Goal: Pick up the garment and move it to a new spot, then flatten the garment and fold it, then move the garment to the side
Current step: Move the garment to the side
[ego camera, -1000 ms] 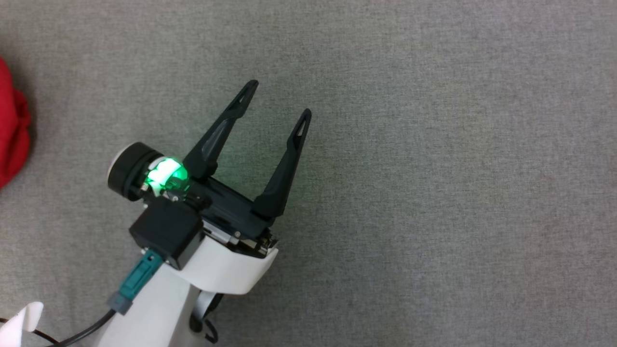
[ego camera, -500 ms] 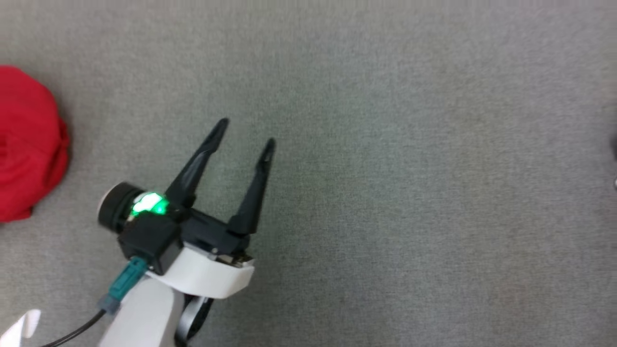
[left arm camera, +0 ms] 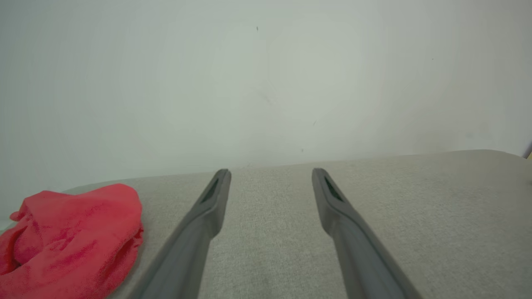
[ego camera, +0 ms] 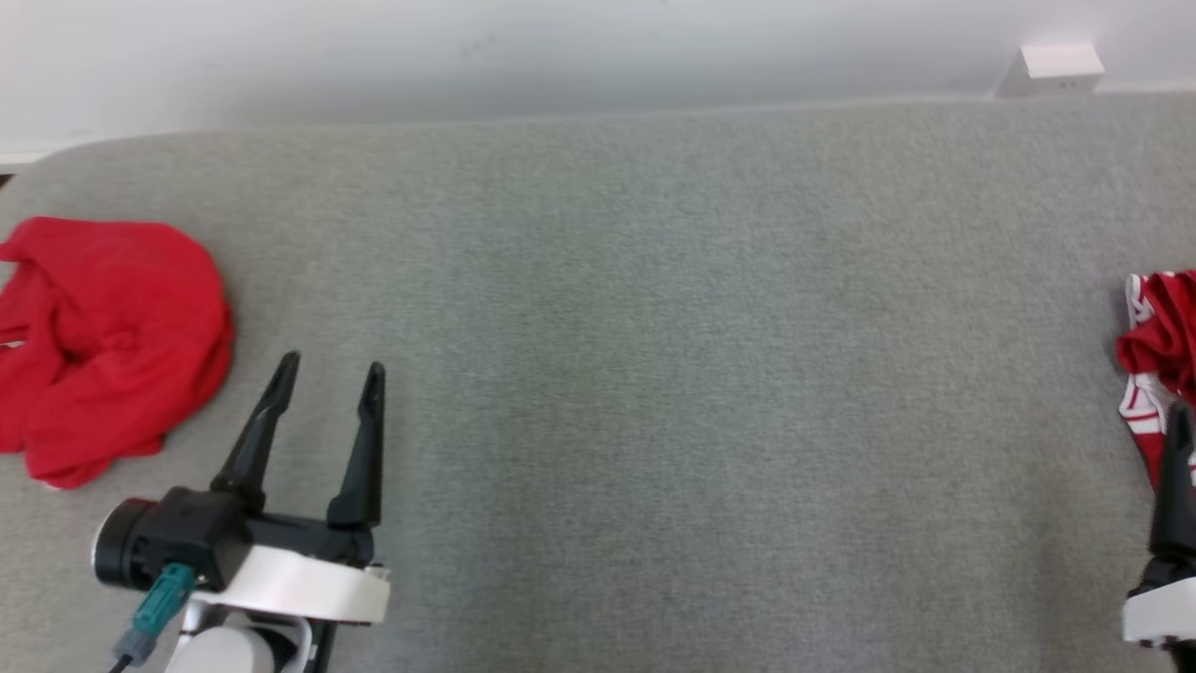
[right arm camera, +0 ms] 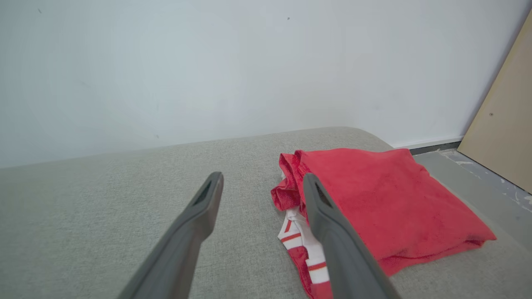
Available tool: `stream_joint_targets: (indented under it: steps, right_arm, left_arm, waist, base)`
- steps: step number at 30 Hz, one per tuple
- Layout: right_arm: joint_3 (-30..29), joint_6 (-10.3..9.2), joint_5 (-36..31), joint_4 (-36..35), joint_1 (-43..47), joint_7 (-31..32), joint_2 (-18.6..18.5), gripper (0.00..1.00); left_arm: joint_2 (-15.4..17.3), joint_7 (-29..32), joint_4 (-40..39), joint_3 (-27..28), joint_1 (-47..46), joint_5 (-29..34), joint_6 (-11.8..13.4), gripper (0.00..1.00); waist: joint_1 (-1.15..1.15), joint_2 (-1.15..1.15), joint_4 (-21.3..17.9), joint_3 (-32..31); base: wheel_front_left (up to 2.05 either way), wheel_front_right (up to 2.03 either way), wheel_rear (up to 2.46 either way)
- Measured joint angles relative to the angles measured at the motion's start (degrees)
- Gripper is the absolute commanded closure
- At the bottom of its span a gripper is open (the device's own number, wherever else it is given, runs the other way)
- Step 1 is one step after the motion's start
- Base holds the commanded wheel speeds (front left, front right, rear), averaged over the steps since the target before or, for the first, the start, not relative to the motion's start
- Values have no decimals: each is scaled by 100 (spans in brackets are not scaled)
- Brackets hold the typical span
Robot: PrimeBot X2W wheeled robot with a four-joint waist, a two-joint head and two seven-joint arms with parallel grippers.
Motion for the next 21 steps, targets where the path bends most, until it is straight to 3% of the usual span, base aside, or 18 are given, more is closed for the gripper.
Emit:
stream_joint_targets:
  steps: [10, 21]
  right_arm:
    - [873, -1, 177, -205, 403, 86, 3, 0]
    - [1112, -1, 197, -425, 1077, 318, 4, 0]
  left_arm:
    - [4, -1, 328, 233, 388, -160, 78, 0]
    - [-55, 14, 681, -4, 829, -159, 60, 0]
  waist:
    - [0, 0, 486, -489]
    - [0, 0, 714, -1252]
  base:
    - [0, 0, 0]
    - [0, 0, 0]
